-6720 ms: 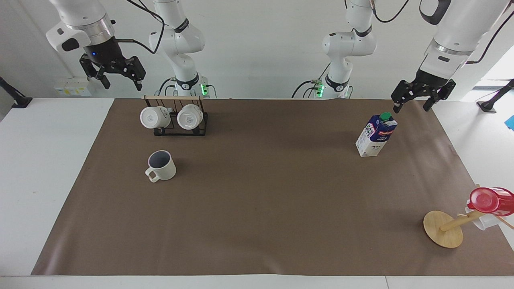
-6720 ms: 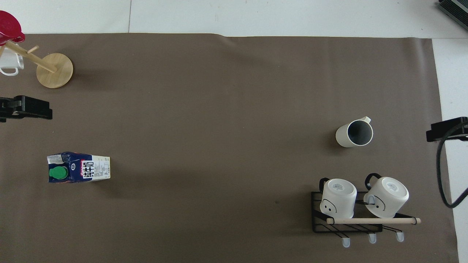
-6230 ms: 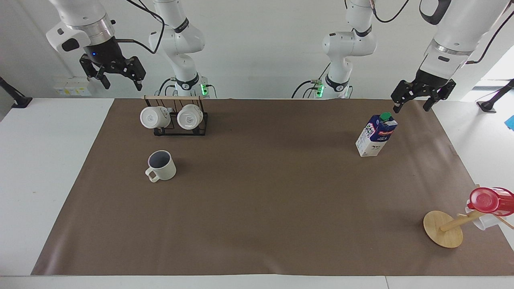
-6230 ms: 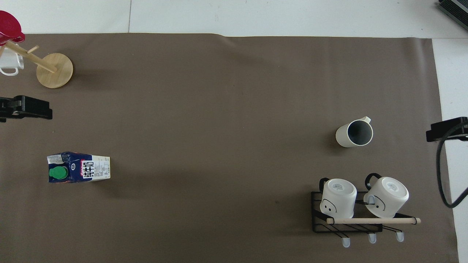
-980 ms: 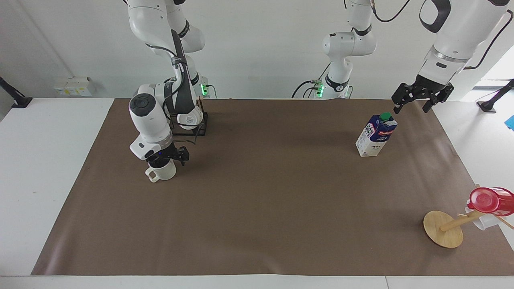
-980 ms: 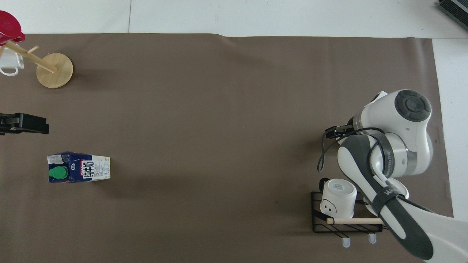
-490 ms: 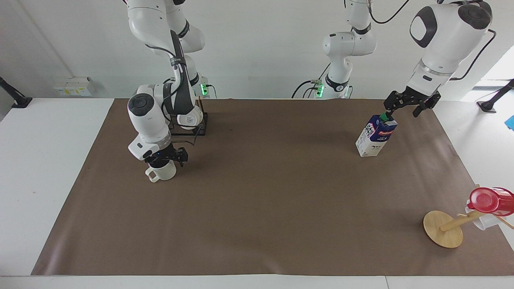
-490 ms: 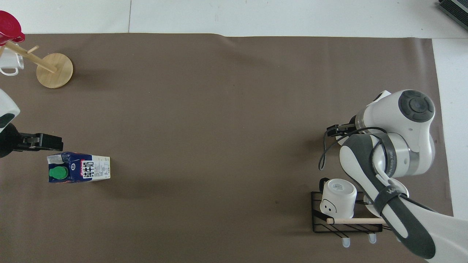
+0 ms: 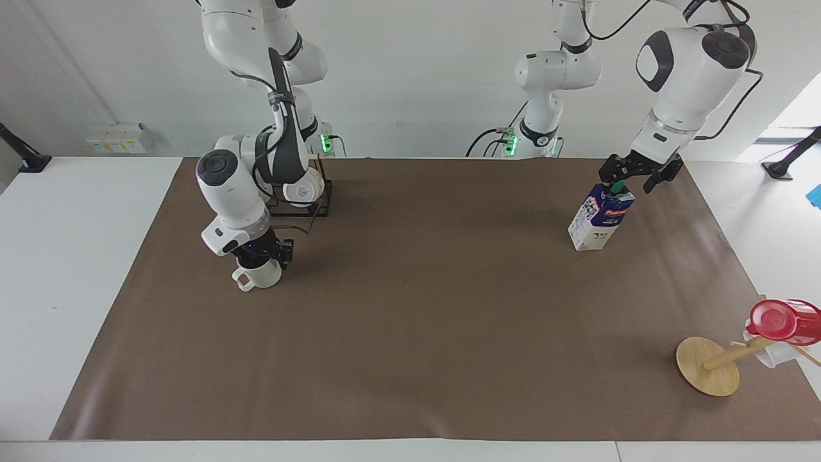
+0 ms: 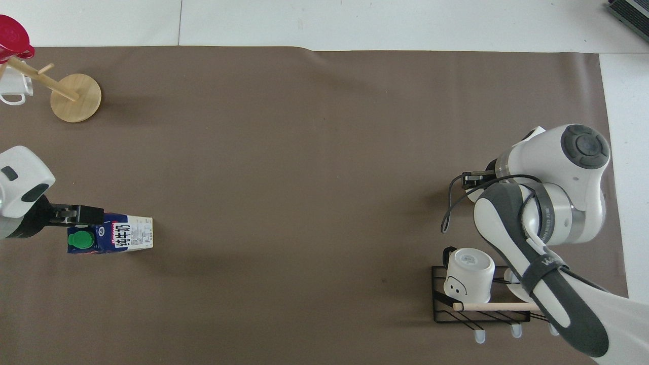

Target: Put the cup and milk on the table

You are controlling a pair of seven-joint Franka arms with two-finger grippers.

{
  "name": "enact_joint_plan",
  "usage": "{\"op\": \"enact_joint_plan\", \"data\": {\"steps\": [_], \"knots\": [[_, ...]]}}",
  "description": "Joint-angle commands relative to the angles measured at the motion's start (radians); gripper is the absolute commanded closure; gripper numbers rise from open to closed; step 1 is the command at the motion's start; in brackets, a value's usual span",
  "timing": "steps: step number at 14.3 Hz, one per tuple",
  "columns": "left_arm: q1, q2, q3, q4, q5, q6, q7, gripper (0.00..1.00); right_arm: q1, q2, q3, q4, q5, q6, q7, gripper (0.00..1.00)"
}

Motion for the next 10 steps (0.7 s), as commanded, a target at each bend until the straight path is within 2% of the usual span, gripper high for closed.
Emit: {"op": "enact_joint_plan", "data": {"steps": [1, 2, 8, 10], "knots": [[-0.005, -0.069, 0.003, -0.088, 0.005, 0.044, 0.011, 0.0, -0.01, 0.0, 0.006, -0.012, 0.017, 0.029, 0.012, 0.95], [-0.005, -0.077, 0.003, -0.1, 0.005, 0.048, 0.011, 0.0, -0.01, 0.001, 0.006, -0.012, 0.017, 0.029, 0.012, 1.0], [0.008, -0.103, 0.003, -0.205, 0.005, 0.164, 0.071, 0.0, -0.008, 0.01, 0.006, 0.005, 0.017, 0.027, 0.012, 1.0], [0.01, -0.102, 0.005, -0.206, 0.005, 0.18, 0.091, 0.0, 0.002, 0.009, 0.006, 0.034, 0.017, 0.019, 0.047, 1.0]]}}
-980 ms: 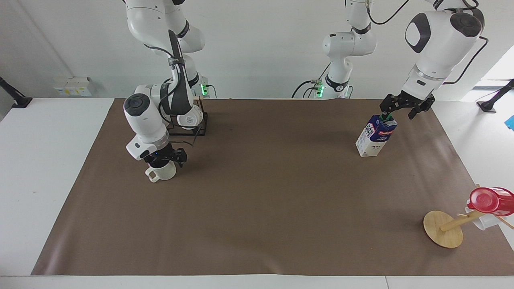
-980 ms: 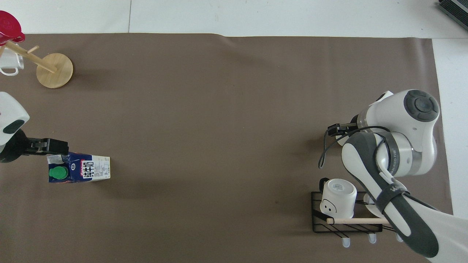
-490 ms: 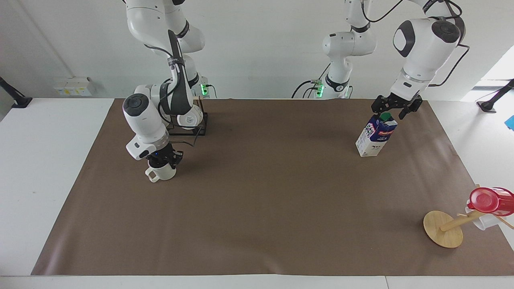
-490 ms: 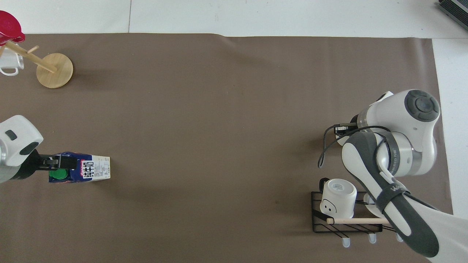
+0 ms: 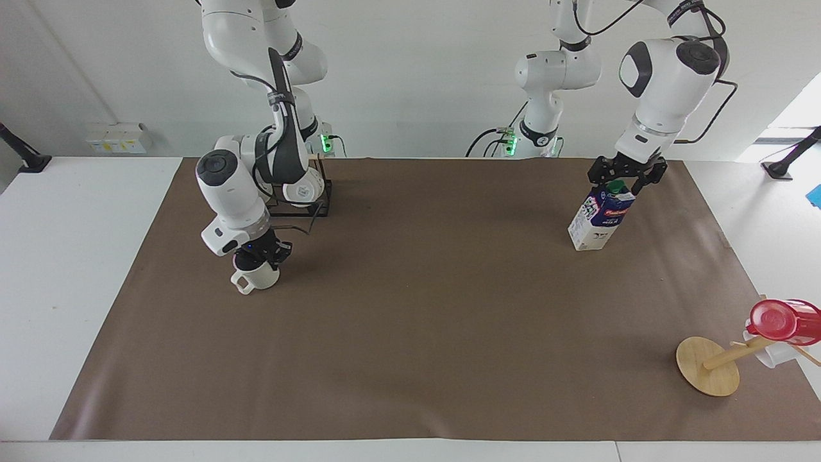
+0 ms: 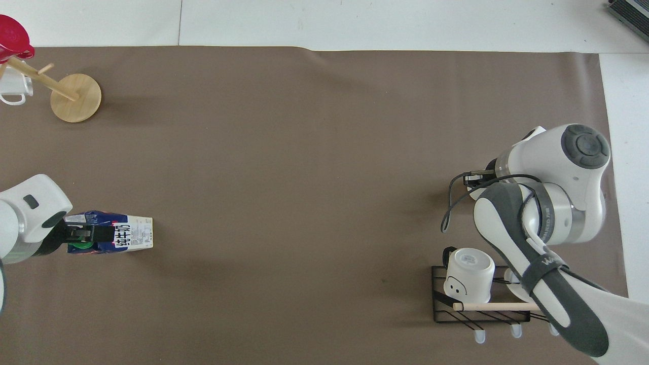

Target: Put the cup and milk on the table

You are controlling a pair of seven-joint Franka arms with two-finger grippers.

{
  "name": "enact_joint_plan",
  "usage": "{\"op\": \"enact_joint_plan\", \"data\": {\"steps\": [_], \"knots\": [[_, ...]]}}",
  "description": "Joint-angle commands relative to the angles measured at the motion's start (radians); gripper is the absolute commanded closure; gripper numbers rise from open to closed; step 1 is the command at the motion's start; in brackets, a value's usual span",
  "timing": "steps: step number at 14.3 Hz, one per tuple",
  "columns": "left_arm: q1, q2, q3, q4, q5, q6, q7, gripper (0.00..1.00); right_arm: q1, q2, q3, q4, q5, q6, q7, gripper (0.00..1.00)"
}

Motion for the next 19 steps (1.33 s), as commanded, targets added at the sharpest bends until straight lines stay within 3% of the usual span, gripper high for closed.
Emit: {"op": "enact_joint_plan", "data": {"steps": [1, 9, 19], "knots": [[0.008, -0.04, 0.001, -0.046, 0.005, 0.053, 0.043, 0.0, 0.006, 0.008, 0.006, 0.047, 0.016, 0.006, 0.073, 1.0], [0.031, -0.031, 0.001, -0.077, 0.006, 0.104, 0.088, 0.0, 0.171, 0.017, 0.007, 0.199, -0.007, -0.164, 0.416, 1.0], [0.016, -0.025, 0.001, -0.072, 0.005, 0.107, 0.071, 0.0, 0.383, 0.026, 0.007, 0.229, -0.038, -0.173, 0.699, 1.0]]}}
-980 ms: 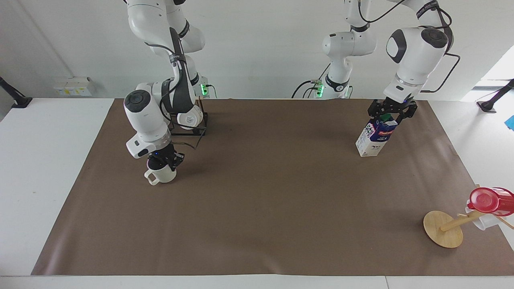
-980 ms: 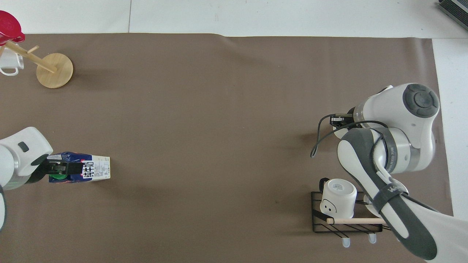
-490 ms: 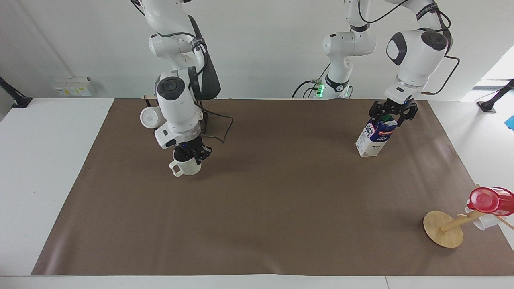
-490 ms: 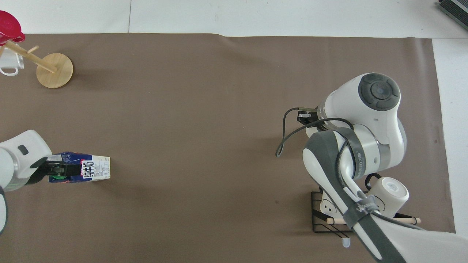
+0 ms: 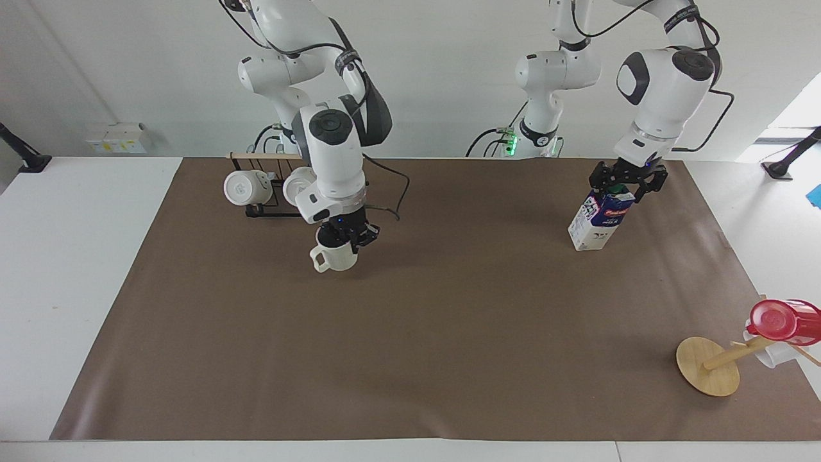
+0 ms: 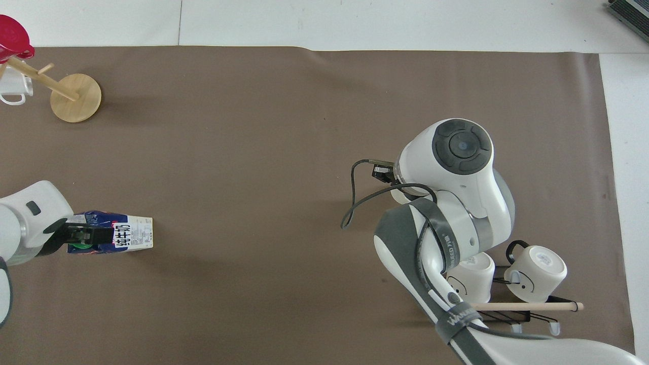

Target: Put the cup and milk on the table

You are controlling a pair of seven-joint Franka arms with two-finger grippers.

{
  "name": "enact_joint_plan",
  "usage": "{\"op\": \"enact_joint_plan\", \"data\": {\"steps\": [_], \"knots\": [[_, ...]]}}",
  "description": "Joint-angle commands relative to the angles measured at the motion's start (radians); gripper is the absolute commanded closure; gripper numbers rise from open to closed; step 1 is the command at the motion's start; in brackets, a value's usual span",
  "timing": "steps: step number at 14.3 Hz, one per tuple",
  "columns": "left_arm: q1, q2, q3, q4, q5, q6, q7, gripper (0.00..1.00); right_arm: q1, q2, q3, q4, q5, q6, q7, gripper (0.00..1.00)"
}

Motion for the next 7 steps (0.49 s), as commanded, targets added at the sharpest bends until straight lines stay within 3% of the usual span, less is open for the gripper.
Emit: {"op": "enact_joint_plan", "data": {"steps": [1, 7], "knots": [[-0.006, -0.02, 0.002, -0.023, 0.005, 0.024, -0.002, 0.0, 0.046, 0.019, -0.004, 0.026, -0.013, -0.01, 0.087, 1.0], [-0.012, -0.02, 0.002, -0.022, 0.005, 0.018, -0.004, 0.26, 0.167, 0.115, -0.004, 0.08, -0.019, 0.007, 0.24, 1.0]]}}
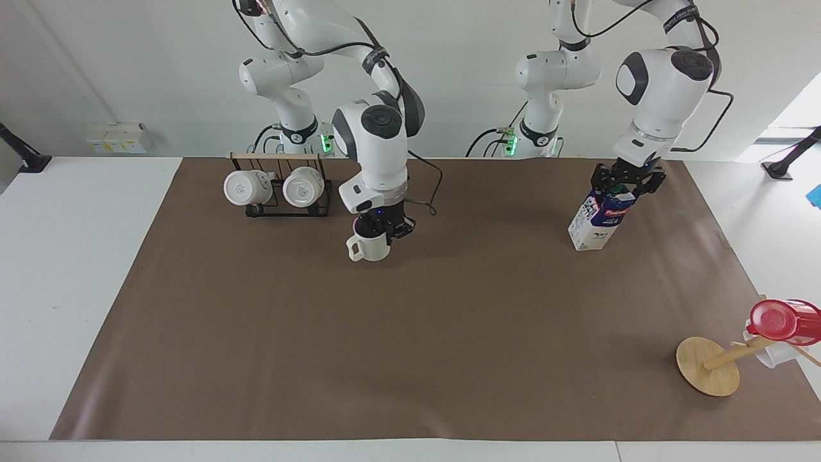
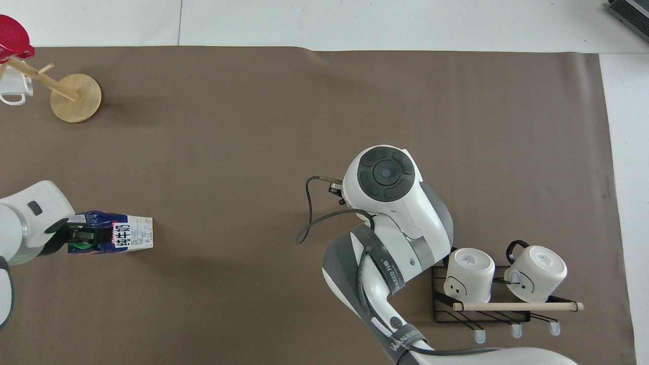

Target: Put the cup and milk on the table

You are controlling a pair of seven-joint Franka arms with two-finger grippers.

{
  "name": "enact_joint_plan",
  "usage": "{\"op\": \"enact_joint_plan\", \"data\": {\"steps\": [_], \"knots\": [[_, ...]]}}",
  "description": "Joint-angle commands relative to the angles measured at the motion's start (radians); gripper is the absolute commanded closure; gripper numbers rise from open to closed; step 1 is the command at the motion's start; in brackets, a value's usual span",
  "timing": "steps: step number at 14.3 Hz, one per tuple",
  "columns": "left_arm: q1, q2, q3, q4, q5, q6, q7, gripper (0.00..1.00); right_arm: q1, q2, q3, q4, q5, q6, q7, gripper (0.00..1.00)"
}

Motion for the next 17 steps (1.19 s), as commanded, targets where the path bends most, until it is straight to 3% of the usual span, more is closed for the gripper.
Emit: {"op": "enact_joint_plan", "data": {"steps": [1, 4, 7, 17], "knots": [[-0.011, -0.02, 0.005, -0.022, 0.005, 0.015, -0.004, 0.3, 0.041, 0.054, -0.005, 0.038, -0.018, 0.024, 0.067, 1.0], [-0.011, -0.02, 0.005, -0.02, 0.005, 0.012, -0.004, 0.42, 0.076, 0.088, -0.005, 0.037, -0.019, 0.084, 0.122, 1.0], [-0.011, -0.019, 0.005, -0.017, 0.005, 0.007, -0.004, 0.48, 0.078, 0.088, -0.003, 0.029, -0.013, 0.104, 0.122, 1.0], [-0.014, -0.002, -0.004, 0.076, 0.005, -0.05, -0.076, 0.58, 0.104, 0.104, -0.003, 0.008, -0.01, 0.135, 0.122, 1.0]]}}
